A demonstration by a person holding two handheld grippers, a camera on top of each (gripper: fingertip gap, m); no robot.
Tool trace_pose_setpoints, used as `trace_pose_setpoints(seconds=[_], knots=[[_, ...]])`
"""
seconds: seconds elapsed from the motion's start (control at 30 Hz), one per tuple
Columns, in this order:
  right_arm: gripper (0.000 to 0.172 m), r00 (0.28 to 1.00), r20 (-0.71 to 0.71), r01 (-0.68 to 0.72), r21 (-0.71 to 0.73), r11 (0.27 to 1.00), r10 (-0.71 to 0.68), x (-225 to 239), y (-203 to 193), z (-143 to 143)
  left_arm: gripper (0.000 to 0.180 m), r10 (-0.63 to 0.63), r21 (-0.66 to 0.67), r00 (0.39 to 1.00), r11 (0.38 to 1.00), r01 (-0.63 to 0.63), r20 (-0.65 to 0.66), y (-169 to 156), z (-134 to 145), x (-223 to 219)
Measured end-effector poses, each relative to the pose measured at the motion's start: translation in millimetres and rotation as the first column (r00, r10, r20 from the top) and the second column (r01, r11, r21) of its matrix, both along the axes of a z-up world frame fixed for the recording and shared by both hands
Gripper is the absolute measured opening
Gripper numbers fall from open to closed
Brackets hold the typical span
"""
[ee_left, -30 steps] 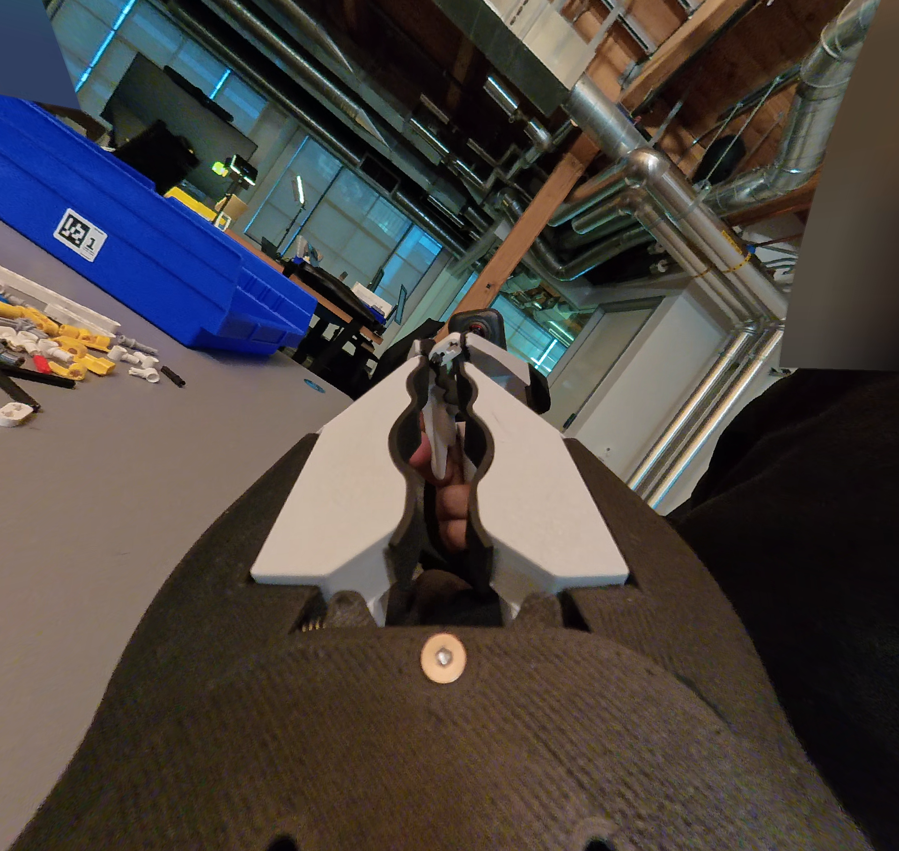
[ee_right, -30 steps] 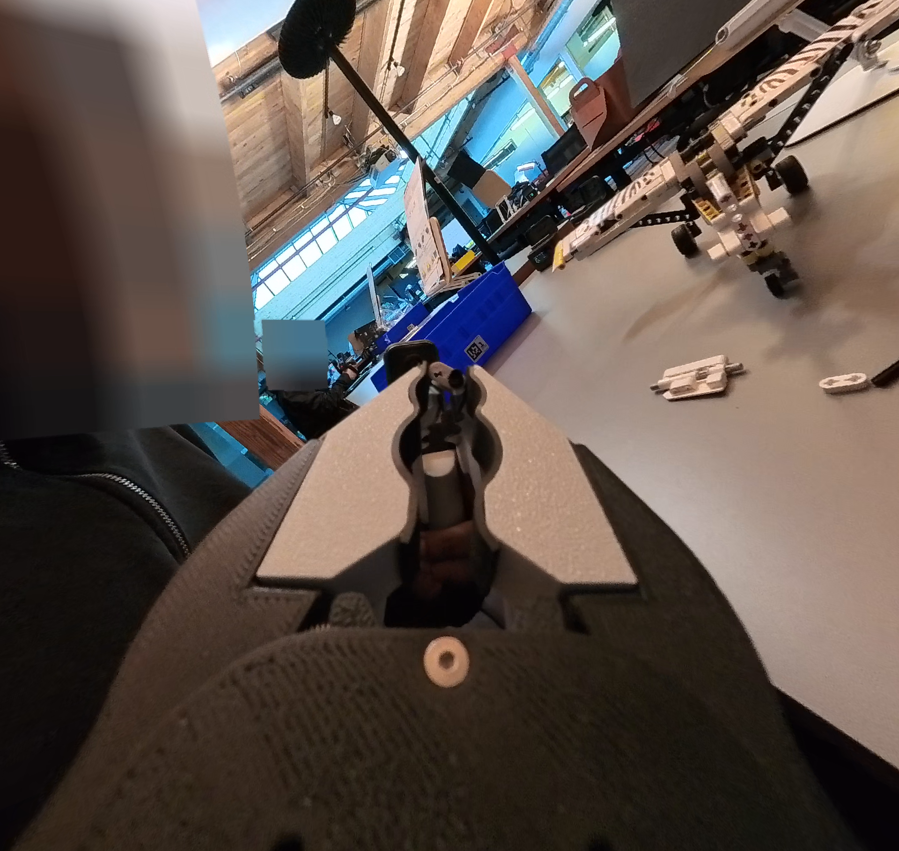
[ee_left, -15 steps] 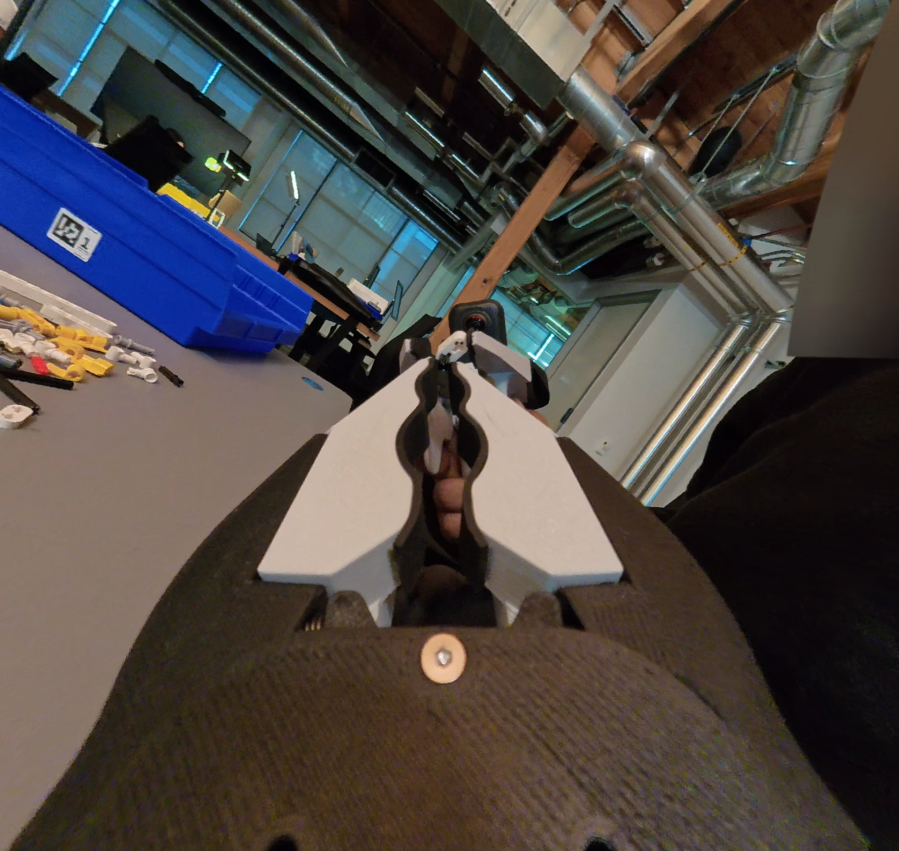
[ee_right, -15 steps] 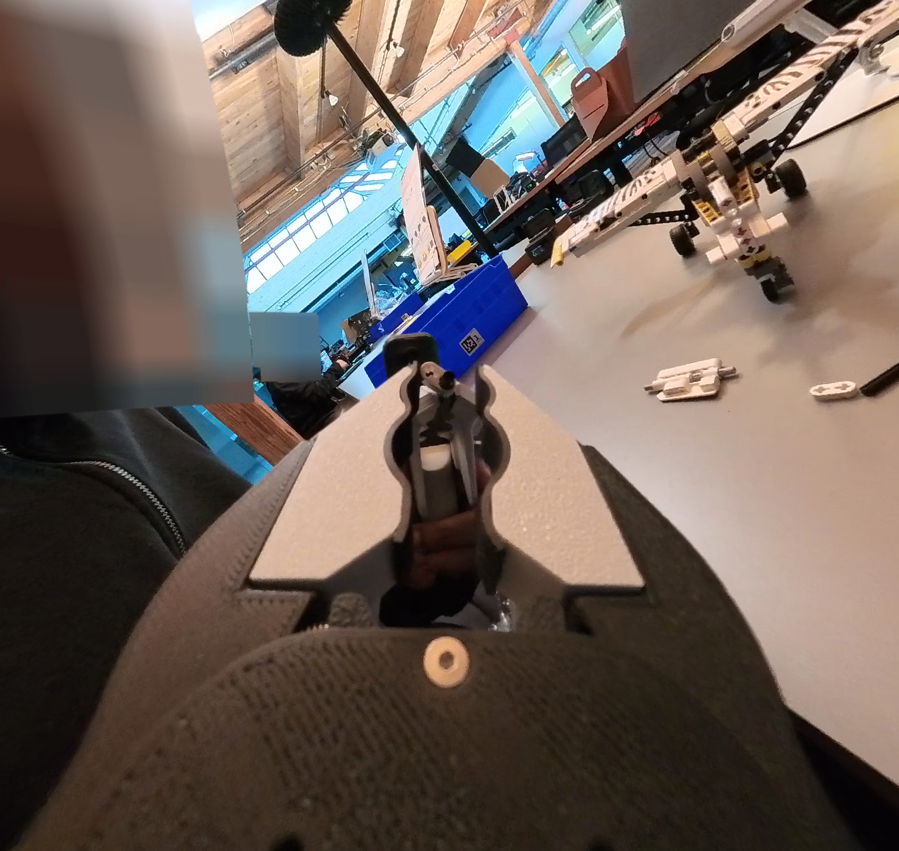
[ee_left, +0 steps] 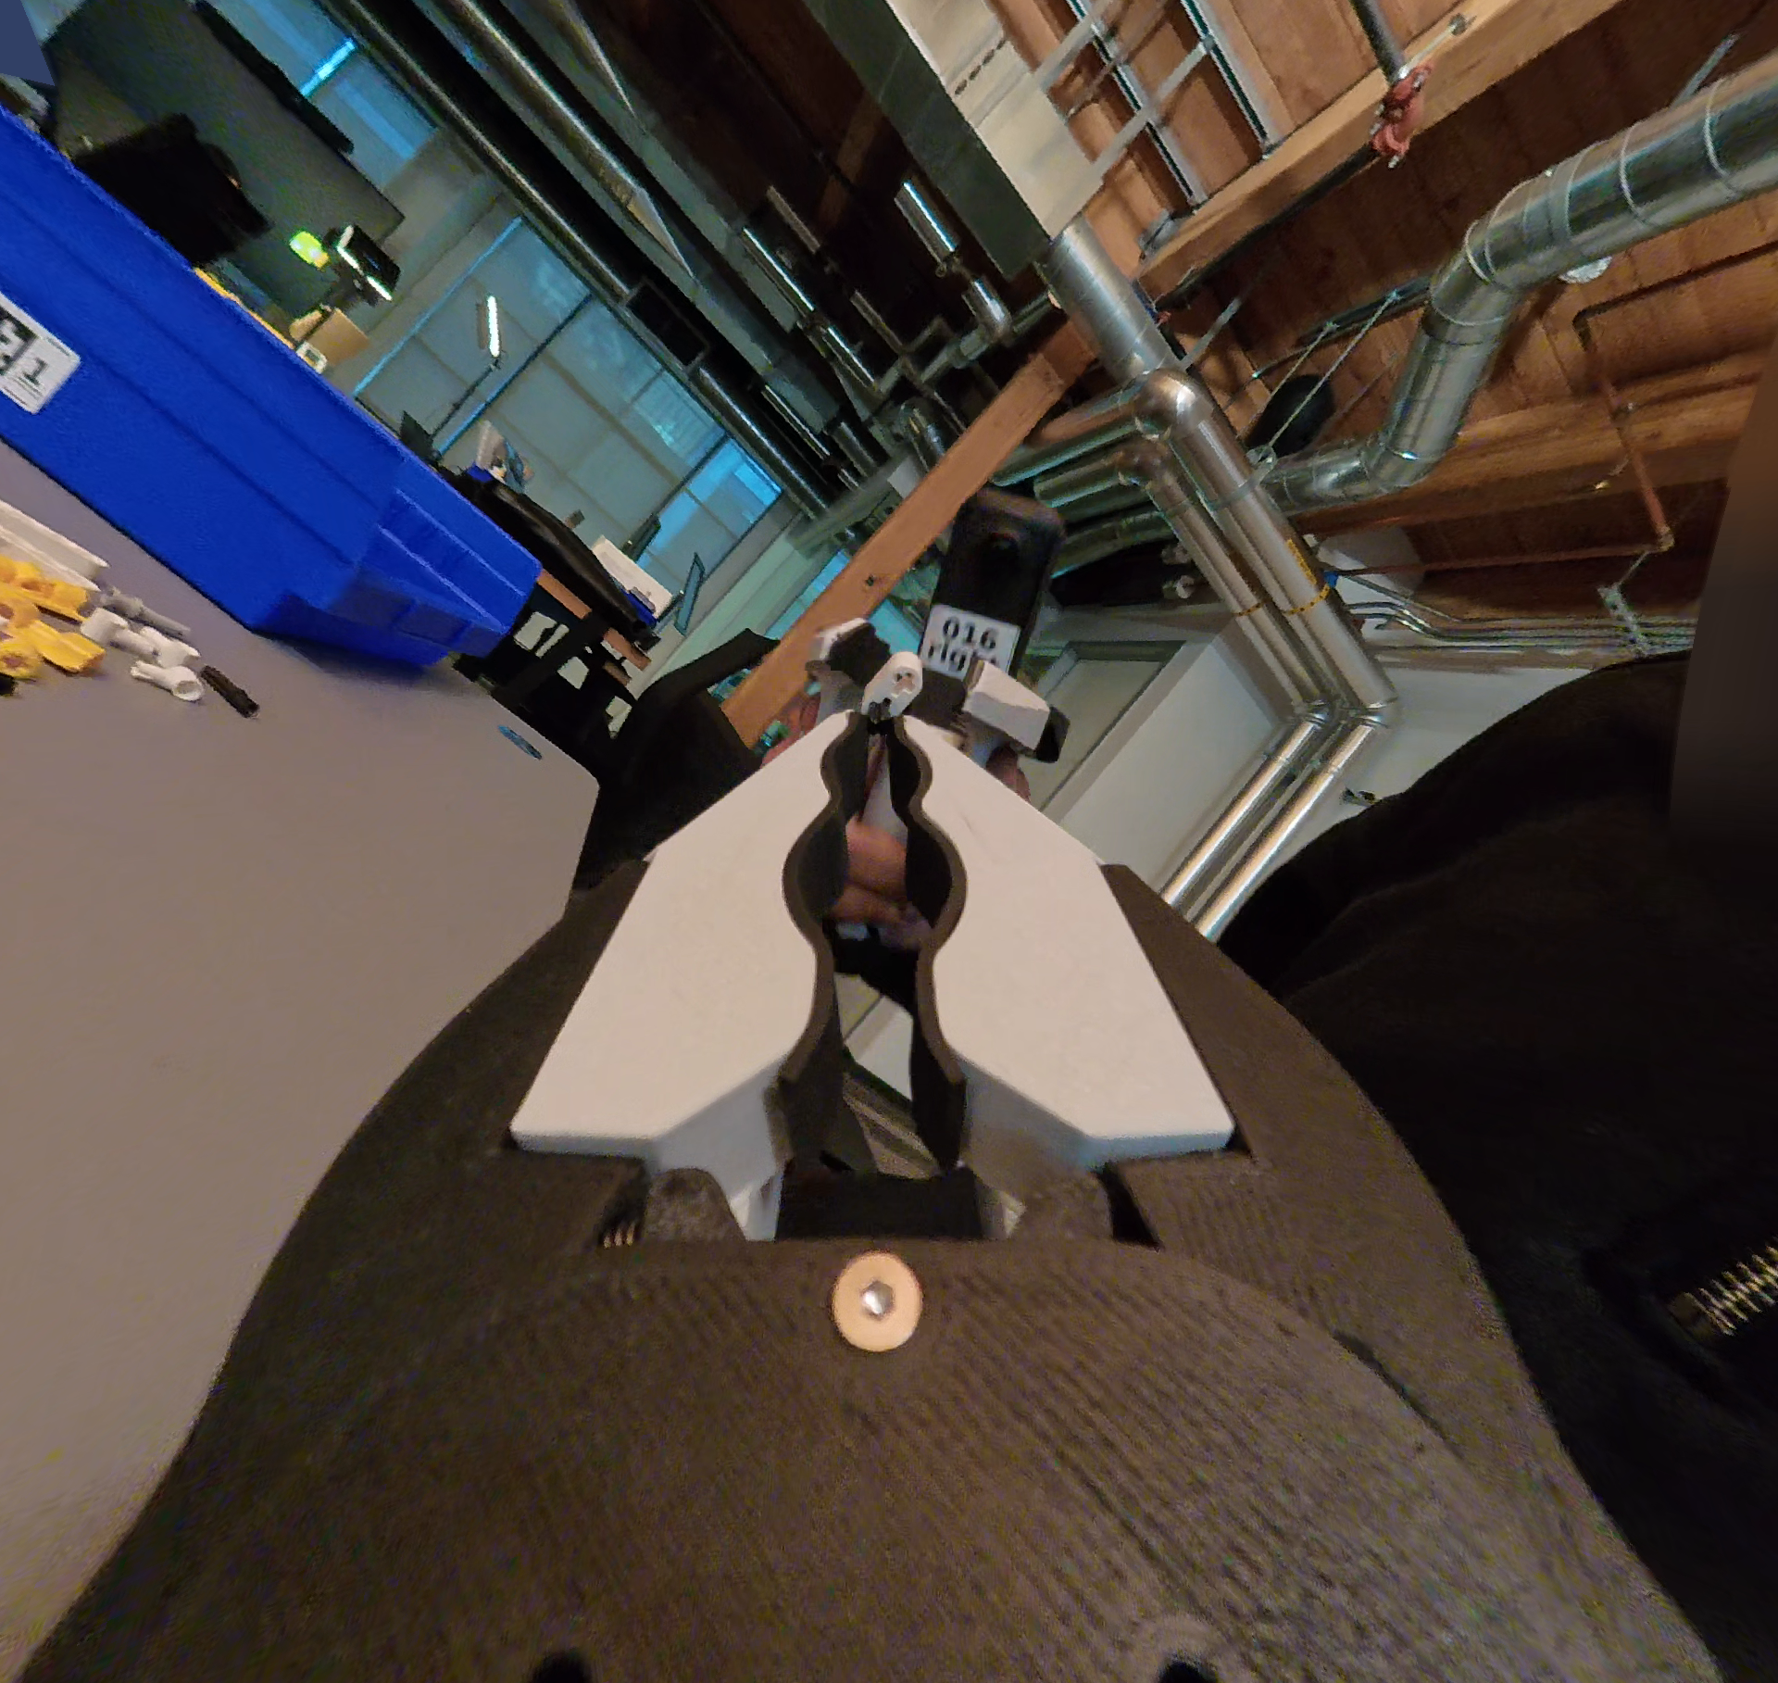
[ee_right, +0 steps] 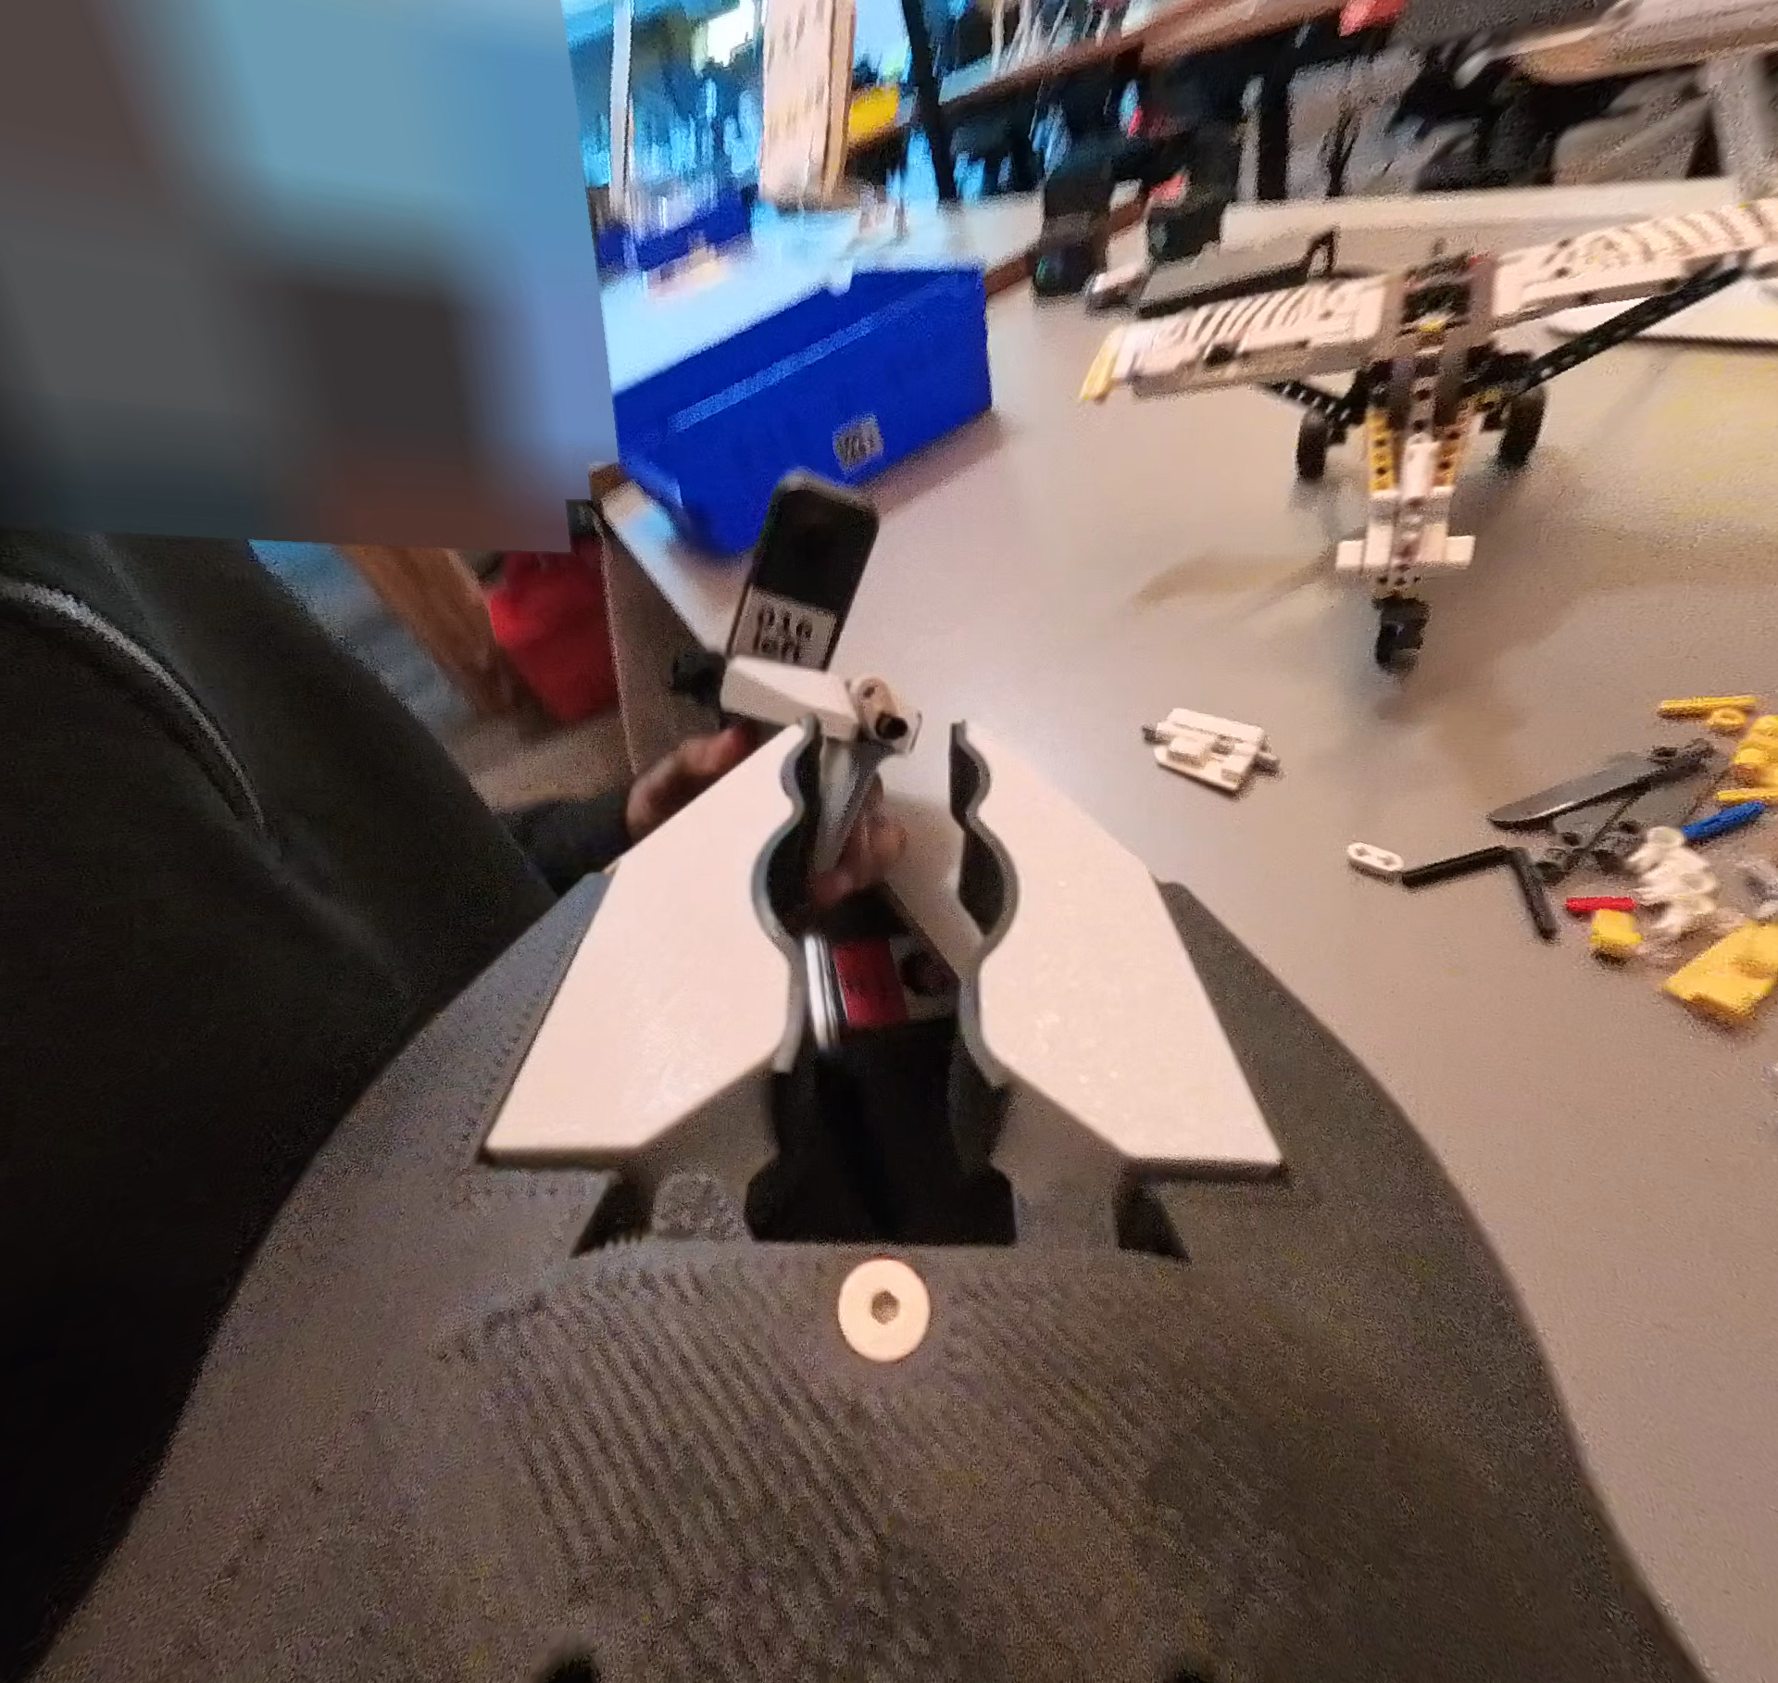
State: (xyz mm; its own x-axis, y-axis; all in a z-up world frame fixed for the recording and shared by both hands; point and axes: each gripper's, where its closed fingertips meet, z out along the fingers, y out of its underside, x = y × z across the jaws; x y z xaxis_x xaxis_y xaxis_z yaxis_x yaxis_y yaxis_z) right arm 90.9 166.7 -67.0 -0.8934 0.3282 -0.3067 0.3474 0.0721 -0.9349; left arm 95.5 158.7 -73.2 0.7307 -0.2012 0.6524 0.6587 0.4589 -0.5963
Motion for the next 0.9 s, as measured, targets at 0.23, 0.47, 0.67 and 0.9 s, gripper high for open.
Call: trace_pose_setpoints(seconds=[0.23, 0.47, 0.67, 0.9], knots=[[0.018, 0.973, -0.074, -0.18, 0.342, 0.922, 0.218, 12.9, -3.2, -14.1, 0.0, -0.103, -0.032, 0.994, 0.994, 0.104, 0.024, 11.9, -5.3, 10.1], [0.005, 0.951, -0.05, -0.258, 0.415, 0.872, 0.306, 16.1, -1.8, -13.2, 0.0, -0.157, -0.023, 0.987, 0.987, 0.158, 0.036, 17.0, -6.9, 15.5], [0.006, 0.942, -0.024, -0.29, 0.447, 0.847, 0.335, 18.4, -0.8, -15.8, 0.0, -0.187, -0.001, 0.982, 0.982, 0.187, 0.042, 17.8, -5.1, 18.5], [0.005, 0.937, -0.01, -0.309, 0.437, 0.845, 0.348, 18.4, -5.5, -11.3, 0.0, -0.202, 0.043, 0.978, 0.979, 0.199, 0.054, 13.4, -1.4, 17.8]])
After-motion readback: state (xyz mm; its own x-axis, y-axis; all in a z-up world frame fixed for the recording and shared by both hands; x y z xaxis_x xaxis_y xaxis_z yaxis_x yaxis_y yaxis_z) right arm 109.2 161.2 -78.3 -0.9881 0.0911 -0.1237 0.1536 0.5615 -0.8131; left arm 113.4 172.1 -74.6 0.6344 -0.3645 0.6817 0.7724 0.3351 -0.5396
